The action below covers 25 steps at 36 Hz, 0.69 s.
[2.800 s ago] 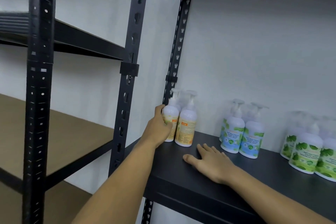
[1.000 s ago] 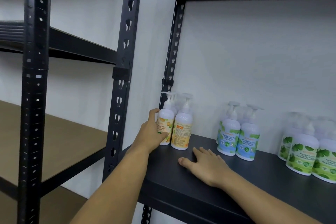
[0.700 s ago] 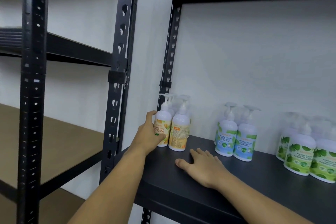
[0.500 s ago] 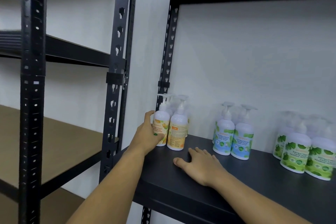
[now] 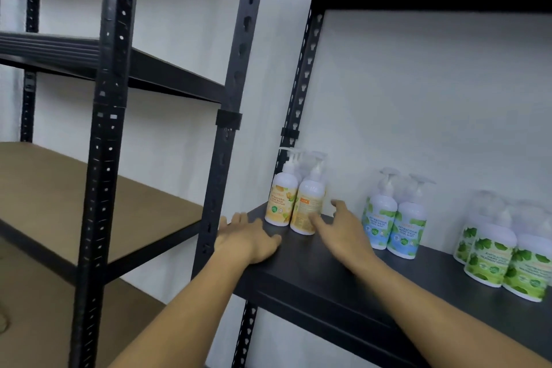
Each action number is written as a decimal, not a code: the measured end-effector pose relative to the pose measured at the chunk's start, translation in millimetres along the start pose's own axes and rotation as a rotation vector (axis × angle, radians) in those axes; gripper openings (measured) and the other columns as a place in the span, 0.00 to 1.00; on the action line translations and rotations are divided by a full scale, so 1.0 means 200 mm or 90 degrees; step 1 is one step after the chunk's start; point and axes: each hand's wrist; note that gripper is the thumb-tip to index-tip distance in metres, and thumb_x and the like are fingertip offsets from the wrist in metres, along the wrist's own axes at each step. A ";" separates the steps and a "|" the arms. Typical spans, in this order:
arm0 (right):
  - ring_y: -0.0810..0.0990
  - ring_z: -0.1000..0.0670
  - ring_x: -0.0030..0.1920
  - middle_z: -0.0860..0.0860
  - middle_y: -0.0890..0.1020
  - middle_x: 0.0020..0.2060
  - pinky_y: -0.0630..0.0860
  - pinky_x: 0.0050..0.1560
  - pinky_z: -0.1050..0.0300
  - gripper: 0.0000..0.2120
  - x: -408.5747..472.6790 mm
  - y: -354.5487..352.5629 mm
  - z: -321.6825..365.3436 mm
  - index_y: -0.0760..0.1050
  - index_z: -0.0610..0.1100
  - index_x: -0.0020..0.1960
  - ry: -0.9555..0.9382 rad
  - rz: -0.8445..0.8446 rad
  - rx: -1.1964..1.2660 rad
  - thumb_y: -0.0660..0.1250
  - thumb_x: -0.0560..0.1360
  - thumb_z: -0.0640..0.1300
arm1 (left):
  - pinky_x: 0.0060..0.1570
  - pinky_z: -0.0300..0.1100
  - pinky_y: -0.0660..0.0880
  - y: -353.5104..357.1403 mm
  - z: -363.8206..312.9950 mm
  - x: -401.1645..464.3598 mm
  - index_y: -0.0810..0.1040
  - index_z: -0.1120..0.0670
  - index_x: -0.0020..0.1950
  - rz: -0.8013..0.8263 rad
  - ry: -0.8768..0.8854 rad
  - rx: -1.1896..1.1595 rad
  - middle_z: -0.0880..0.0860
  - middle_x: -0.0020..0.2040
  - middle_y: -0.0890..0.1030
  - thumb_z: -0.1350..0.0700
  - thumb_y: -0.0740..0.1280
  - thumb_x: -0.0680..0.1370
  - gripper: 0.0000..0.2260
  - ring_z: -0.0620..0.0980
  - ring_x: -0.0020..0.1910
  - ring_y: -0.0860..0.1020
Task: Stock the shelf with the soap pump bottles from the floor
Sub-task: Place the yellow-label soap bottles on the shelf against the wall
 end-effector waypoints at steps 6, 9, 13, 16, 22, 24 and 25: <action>0.75 0.42 0.64 0.44 0.74 0.66 0.74 0.55 0.47 0.37 0.12 0.06 0.14 0.59 0.46 0.75 0.016 -0.088 0.084 0.69 0.74 0.60 | 0.76 0.57 0.39 -0.01 0.00 -0.01 0.48 0.50 0.82 0.022 -0.012 0.020 0.56 0.82 0.46 0.34 0.46 0.81 0.34 0.55 0.81 0.41; 0.76 0.40 0.61 0.44 0.73 0.63 0.72 0.51 0.49 0.37 0.16 0.10 0.18 0.61 0.46 0.72 0.017 -0.121 0.073 0.72 0.72 0.60 | 0.76 0.57 0.39 -0.01 0.00 -0.02 0.46 0.50 0.82 0.031 -0.015 0.024 0.56 0.82 0.44 0.33 0.45 0.81 0.34 0.55 0.80 0.40; 0.78 0.40 0.57 0.44 0.73 0.59 0.74 0.49 0.48 0.34 0.20 0.15 0.15 0.62 0.45 0.68 0.026 -0.131 0.035 0.74 0.71 0.58 | 0.76 0.57 0.40 -0.02 -0.01 -0.02 0.45 0.51 0.82 0.039 -0.013 0.022 0.56 0.82 0.43 0.34 0.45 0.81 0.34 0.56 0.80 0.39; 0.78 0.41 0.55 0.45 0.75 0.56 0.71 0.45 0.51 0.31 0.23 0.16 0.12 0.63 0.46 0.66 0.010 -0.133 0.024 0.74 0.71 0.55 | 0.76 0.57 0.40 -0.02 0.00 -0.03 0.45 0.51 0.82 0.041 -0.010 0.020 0.57 0.82 0.42 0.34 0.45 0.81 0.34 0.56 0.80 0.39; 0.80 0.45 0.50 0.49 0.79 0.52 0.78 0.47 0.50 0.28 0.25 0.13 0.05 0.67 0.49 0.64 -0.041 -0.102 0.088 0.75 0.69 0.53 | 0.76 0.56 0.39 -0.02 0.00 -0.03 0.46 0.51 0.82 0.038 -0.008 0.010 0.56 0.82 0.43 0.34 0.46 0.81 0.34 0.55 0.80 0.40; 0.80 0.48 0.49 0.50 0.79 0.52 0.78 0.46 0.53 0.27 0.26 0.11 0.03 0.68 0.50 0.64 -0.066 -0.079 0.115 0.76 0.69 0.51 | 0.76 0.56 0.39 -0.02 0.00 -0.03 0.46 0.51 0.82 0.038 -0.007 0.010 0.56 0.82 0.43 0.34 0.46 0.81 0.34 0.55 0.80 0.40; 0.80 0.49 0.49 0.51 0.79 0.51 0.78 0.45 0.54 0.27 0.26 0.10 0.01 0.69 0.50 0.65 -0.071 -0.062 0.129 0.76 0.70 0.50 | 0.76 0.56 0.40 -0.02 0.00 -0.03 0.46 0.51 0.82 0.039 -0.007 0.010 0.56 0.82 0.43 0.34 0.46 0.81 0.34 0.54 0.81 0.40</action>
Point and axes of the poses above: each hand's wrist, its own x-axis towards the middle knuckle, its own y-axis out of the palm, z = x × y
